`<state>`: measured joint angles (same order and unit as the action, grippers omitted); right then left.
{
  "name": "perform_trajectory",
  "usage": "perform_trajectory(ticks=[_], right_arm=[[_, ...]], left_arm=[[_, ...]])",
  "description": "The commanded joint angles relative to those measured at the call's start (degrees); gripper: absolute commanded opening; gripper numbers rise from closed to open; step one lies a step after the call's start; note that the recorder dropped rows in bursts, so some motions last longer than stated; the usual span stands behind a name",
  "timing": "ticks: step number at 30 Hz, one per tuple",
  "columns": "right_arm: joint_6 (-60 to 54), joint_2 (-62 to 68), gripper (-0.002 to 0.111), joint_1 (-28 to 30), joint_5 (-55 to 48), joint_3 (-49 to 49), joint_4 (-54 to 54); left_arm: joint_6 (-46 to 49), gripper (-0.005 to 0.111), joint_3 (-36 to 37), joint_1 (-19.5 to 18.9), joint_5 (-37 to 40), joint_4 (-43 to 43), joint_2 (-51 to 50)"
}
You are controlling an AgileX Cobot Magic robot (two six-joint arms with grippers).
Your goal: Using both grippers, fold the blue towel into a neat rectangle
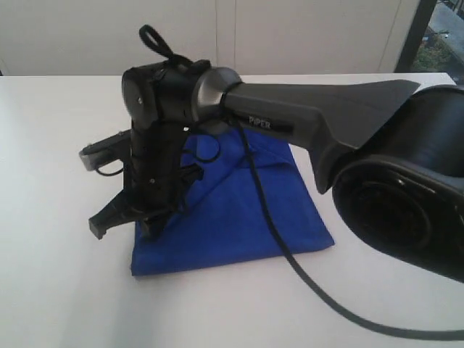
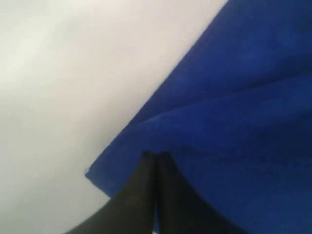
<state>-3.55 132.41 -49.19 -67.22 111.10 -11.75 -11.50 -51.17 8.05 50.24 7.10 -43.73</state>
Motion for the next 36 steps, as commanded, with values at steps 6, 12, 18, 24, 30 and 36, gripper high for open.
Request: perform_trajectory(ticks=[6,12,18,24,30,36], right_arm=[[-0.7,-0.3,0.000,-3.3,4.1,-5.8,0.0],[1.2,0.5,0.000,-3.5,8.2,-7.6,-0.6],[2.4,1.8,0.000,-3.5,11.1,-7.8,-5.4],[3.2,2.3,0.000,-3.5,13.3,-7.8,-6.8],[5.4,1.0,0.000,-3.4,16.9,-7.8,-6.4],[5.4,-5.9,0.000,-0.6,18.0,-7.8,-6.3]], left_arm=[[-0.2,0.000,0.5,0.1,0.4,-0.2,0.4],[-0.2,0.000,0.5,0.1,0.4,-0.2,0.4],[-0.2,0.000,0.5,0.1,0.4,-0.2,0.4],[-0.2,0.000,0.5,0.1,0.4,-0.2,0.4],[-0.2,0.000,0.5,0.1,0.4,-0.2,0.4],[-0.2,0.000,0.5,0.1,0.4,-0.2,0.4]])
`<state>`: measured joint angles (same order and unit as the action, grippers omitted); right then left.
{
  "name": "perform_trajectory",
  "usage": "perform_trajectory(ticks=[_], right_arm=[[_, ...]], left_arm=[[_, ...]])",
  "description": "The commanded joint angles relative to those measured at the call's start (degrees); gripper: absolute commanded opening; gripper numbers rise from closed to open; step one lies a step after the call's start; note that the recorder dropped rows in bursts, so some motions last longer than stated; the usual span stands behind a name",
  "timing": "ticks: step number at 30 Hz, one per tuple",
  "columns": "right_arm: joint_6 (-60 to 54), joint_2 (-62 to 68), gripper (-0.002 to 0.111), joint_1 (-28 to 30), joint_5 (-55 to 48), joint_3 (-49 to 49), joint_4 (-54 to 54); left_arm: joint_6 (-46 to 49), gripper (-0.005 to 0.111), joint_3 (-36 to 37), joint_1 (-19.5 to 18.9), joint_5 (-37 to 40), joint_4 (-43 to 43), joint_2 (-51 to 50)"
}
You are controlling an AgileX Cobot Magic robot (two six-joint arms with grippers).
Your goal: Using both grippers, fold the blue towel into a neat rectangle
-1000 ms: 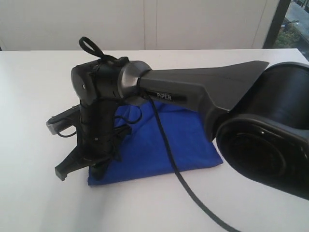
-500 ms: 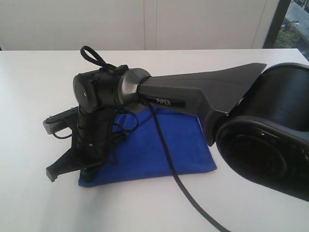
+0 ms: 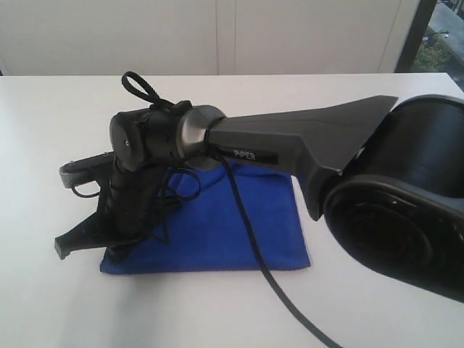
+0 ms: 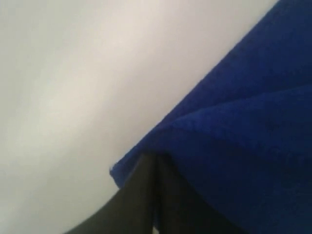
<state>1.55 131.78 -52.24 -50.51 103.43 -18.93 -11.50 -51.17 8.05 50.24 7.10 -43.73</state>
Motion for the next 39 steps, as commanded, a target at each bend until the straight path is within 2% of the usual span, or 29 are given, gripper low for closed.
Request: perform_trajectory(ticks=[1,8,13,21,32,39], right_arm=[[0.2,-6.8,0.000,3.4,1.3,-0.1,0.9],[-1.5,-13.0,0.000,12.3,-1.7,-0.4,2.5],[-2.9,-13.5,0.000,18.8,-1.8,-4.1,2.7],[-3.0,-13.2,0.000,28.4,7.2,-12.4,-0.2],[-3.7,-8.7,0.001,29.9,22.7,-13.6,-3.3],[-7.5,-6.4,0.023,28.9,23.6,-13.6,-6.8]], left_arm=[[-0.2,0.000,0.5,0.1,0.4,-0.2,0.4],[-0.2,0.000,0.5,0.1,0.4,-0.2,0.4],[-0.2,0.000,0.5,0.1,0.4,-0.2,0.4],[-0.2,0.000,0.5,0.1,0.4,-0.2,0.4],[-0.2,0.000,0.5,0.1,0.4,-0.2,0.4],[-0.2,0.000,0.5,0.1,0.4,-0.2,0.4]])
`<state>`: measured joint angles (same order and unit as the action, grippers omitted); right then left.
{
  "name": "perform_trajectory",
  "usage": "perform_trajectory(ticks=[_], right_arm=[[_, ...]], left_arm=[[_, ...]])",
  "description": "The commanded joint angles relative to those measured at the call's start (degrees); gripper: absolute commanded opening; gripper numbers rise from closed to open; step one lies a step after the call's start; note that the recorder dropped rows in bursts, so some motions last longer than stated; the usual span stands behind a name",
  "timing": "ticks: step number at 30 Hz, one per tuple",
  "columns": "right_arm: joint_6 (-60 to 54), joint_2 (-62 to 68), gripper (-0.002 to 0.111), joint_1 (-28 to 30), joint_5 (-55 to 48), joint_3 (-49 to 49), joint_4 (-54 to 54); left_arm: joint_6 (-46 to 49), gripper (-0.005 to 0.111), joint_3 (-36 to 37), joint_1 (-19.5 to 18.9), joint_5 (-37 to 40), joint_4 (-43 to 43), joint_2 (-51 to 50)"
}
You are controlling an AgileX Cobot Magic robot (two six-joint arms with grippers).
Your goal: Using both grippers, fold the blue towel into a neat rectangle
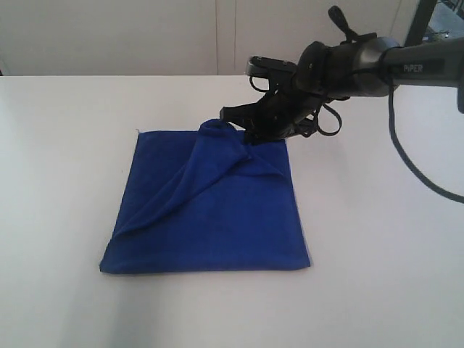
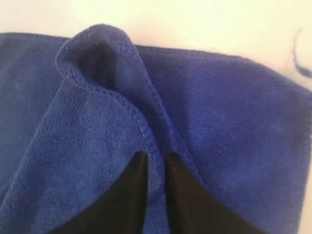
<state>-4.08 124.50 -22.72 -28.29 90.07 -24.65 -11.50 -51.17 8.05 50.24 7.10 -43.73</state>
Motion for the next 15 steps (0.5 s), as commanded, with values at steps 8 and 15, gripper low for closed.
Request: perform_trajectory(ticks=[8,15], right_arm=[[-1.8,1.9,0.026,-1.5,3.2,-0.3,-1.9],[-1.8,2.0,0.012,-1.5,2.8,-0.3,-1.9]], left_arm=[[-0.2,0.000,0.5,0.1,0.4,-0.2,0.4],[-0.2,0.000,0.5,0.1,0.4,-0.2,0.4]])
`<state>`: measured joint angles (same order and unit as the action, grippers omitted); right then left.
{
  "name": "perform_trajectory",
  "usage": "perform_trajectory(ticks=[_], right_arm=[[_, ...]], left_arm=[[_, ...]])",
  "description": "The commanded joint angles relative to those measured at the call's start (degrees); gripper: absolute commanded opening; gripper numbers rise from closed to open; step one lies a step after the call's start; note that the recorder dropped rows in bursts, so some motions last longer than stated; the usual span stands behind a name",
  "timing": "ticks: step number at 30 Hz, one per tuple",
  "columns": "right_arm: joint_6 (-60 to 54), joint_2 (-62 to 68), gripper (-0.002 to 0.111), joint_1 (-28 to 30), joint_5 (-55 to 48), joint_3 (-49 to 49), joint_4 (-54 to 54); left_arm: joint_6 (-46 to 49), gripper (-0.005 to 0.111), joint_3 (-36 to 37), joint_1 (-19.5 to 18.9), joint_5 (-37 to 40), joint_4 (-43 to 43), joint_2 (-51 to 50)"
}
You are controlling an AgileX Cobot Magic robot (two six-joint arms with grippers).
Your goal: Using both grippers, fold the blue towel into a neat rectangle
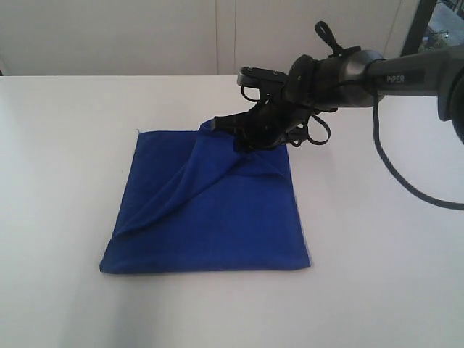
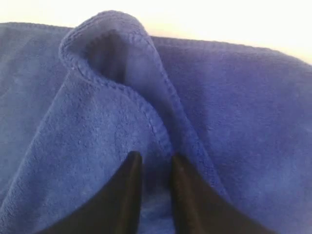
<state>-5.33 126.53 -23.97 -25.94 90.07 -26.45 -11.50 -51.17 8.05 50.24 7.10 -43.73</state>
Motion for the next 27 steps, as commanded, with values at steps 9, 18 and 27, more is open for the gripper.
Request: perform_trajectory(ticks=[9,18,27], right_arm=[[-2.7,-3.2,0.000,-1.9,-1.3,0.7,-0.2],[-2.4,-0.7,0.005,-8.4,-0.3,0.7,-0.1],[0.5,-6.1,0.029,-4.6,-3.4,0.7,0.6]], left_arm=[[-0.2,0.000,0.5,0.1,0.4,-0.2,0.4],[-0.2,0.000,0.5,0.1,0.4,-0.2,0.4],[-0.2,0.000,0.5,0.1,0.4,-0.2,0.4]])
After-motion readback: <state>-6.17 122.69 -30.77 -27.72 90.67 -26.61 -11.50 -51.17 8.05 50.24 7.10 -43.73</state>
